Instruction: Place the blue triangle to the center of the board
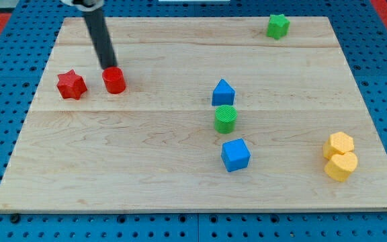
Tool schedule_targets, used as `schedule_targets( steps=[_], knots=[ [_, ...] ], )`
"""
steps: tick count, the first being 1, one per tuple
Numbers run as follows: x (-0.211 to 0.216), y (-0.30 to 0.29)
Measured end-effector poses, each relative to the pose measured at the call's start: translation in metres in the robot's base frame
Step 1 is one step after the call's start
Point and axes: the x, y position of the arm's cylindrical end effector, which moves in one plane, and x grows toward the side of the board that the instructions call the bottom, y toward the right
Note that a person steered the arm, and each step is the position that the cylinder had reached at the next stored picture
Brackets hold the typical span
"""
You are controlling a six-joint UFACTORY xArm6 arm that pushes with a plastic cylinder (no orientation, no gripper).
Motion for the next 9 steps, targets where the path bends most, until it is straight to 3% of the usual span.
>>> schedule_targets(
  steps=[1, 2, 5, 6, 7, 8, 9],
  knots=[
    [0.018, 0.05],
    [0.033, 0.061],
    [0.029, -0.036],
    [0.051, 0.037],
    [0.118, 0.109],
    [0.148, 0.174],
    [0.132, 0.212]
  ],
)
